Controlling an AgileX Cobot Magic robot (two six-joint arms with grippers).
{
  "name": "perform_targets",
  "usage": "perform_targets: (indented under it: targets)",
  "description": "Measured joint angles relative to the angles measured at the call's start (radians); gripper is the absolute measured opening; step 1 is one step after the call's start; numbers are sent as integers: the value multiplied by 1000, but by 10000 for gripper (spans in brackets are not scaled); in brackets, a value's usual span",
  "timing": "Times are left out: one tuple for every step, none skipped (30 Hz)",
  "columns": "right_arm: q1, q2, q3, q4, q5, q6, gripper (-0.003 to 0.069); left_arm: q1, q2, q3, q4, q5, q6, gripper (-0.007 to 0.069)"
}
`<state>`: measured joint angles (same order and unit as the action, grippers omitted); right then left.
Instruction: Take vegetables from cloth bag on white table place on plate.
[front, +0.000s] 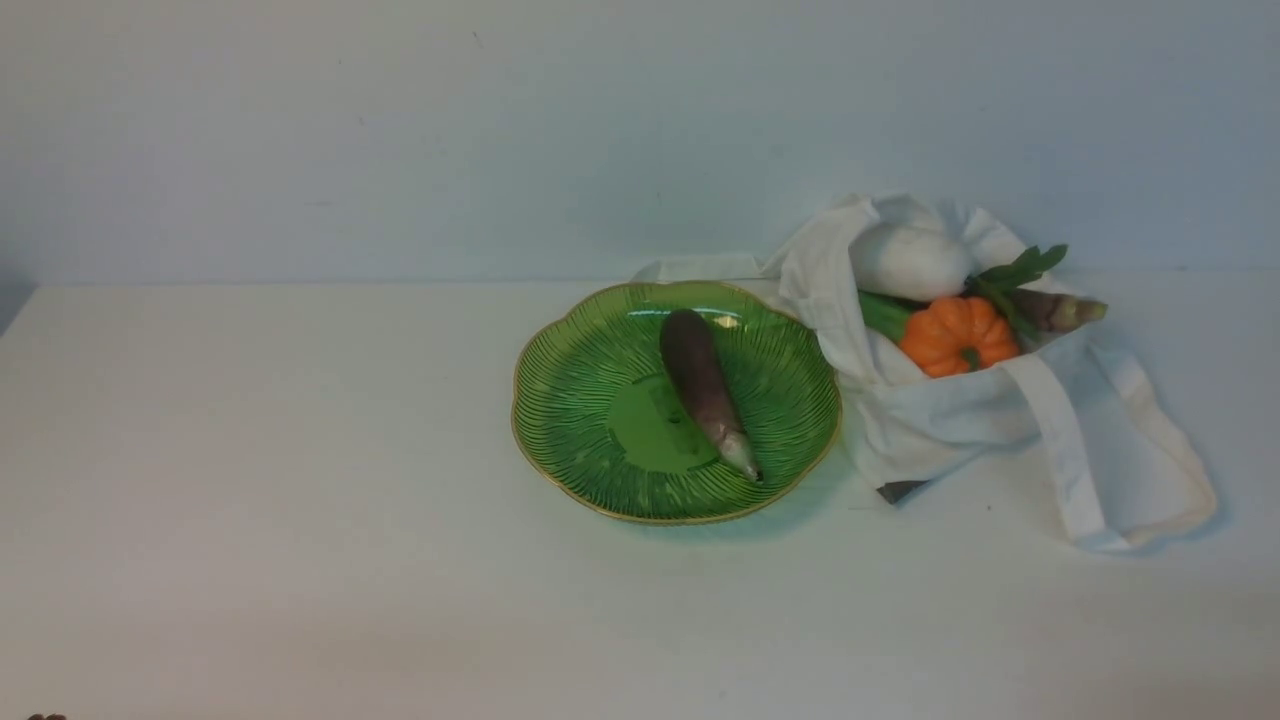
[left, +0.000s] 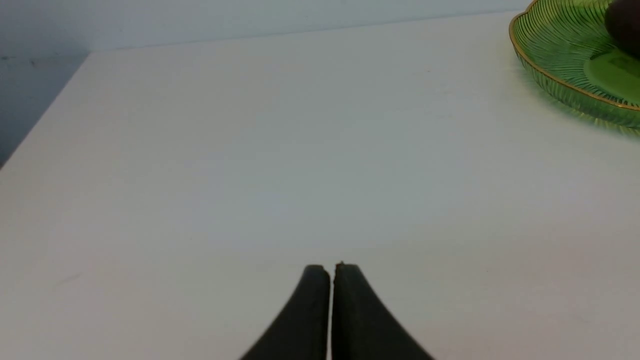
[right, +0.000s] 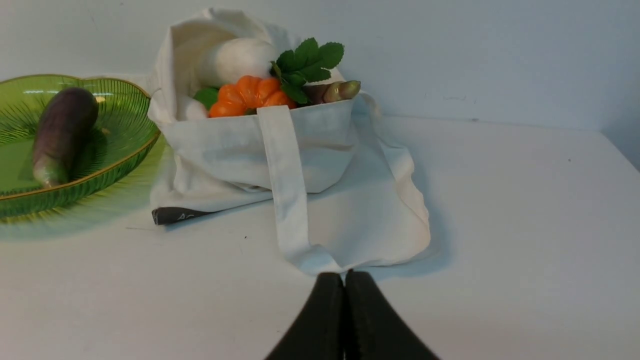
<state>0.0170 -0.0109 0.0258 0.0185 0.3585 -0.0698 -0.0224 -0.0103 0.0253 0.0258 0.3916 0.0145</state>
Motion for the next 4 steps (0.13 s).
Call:
perform_targets:
  targets:
    - [0,0,0,0,0,0,-15,0,0,0,0,0,0,-5]
    - [0,0,0,0,0,0,-15,0,0,0,0,0,0,-5]
    - [0,0,0,0,0,0,-15,0,0,0,0,0,0,-5]
    - [0,0,0,0,0,0,-15,0,0,0,0,0,0,-5]
